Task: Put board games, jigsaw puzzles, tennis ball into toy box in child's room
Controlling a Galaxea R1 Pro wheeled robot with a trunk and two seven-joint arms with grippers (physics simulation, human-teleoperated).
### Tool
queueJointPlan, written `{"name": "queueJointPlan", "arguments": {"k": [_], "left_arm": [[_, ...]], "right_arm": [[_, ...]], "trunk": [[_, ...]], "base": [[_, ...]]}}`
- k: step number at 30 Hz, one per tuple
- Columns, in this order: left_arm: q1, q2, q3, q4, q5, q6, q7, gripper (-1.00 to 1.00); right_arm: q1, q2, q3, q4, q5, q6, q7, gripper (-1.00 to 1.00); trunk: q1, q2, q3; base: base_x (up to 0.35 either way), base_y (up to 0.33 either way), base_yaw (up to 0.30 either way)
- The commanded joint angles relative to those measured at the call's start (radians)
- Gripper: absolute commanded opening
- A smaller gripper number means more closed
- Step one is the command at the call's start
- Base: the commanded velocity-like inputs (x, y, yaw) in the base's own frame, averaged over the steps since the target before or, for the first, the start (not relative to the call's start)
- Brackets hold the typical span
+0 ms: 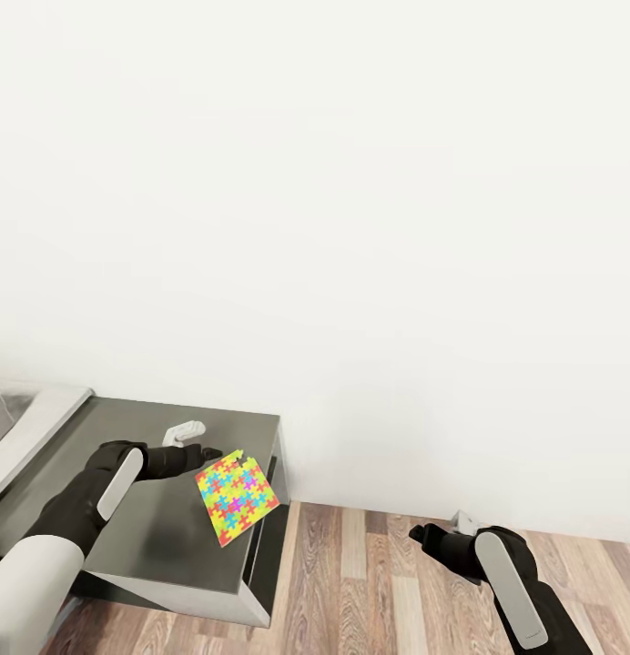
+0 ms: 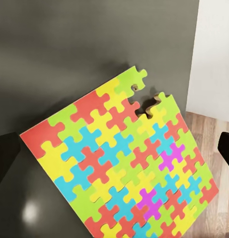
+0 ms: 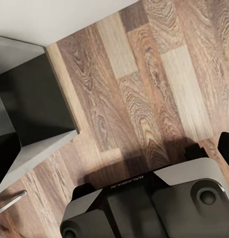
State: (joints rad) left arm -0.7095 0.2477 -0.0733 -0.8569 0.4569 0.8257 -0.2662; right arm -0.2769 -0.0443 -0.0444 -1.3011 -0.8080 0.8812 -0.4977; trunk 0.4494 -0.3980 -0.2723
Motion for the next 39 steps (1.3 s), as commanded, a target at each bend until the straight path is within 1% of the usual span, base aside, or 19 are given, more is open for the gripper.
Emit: {"name": "queueJointPlan", "arguments": {"k": [1,9,31,39], "left_arm": [[-0.001,0.001,-0.002,-0.001,-0.003,0.003,-0.004,1.0],[-0.001,0.001,-0.002,-0.001,-0.003,0.003,-0.004,1.0],[-0.001,0.001,-0.002,-0.001,-0.003,0.003,-0.004,1.0],[-0.001,0.001,-0.002,-0.001,-0.003,0.003,-0.004,1.0]], "right_arm": [[-0.001,0.0,0.0,-0.001,-0.011,0.002,-0.01,1.0],[-0.001,0.0,0.0,-0.001,-0.011,0.002,-0.009,1.0],[-0.002,0.0,0.0,0.0,-0.01,0.002,-0.009,1.0],[-0.002,0.0,0.0,-0.001,-0.011,0.002,-0.009,1.0]], "trunk": [[0.001,-0.002,-0.002],[0.001,-0.002,-0.006],[0.001,-0.002,-0.04],[0.001,-0.002,-0.044]], "base": [[0.0,-0.006,0.0],[0.0,-0.001,0.0],[0.0,0.0,0.0],[0.0,0.0,0.0]]}}
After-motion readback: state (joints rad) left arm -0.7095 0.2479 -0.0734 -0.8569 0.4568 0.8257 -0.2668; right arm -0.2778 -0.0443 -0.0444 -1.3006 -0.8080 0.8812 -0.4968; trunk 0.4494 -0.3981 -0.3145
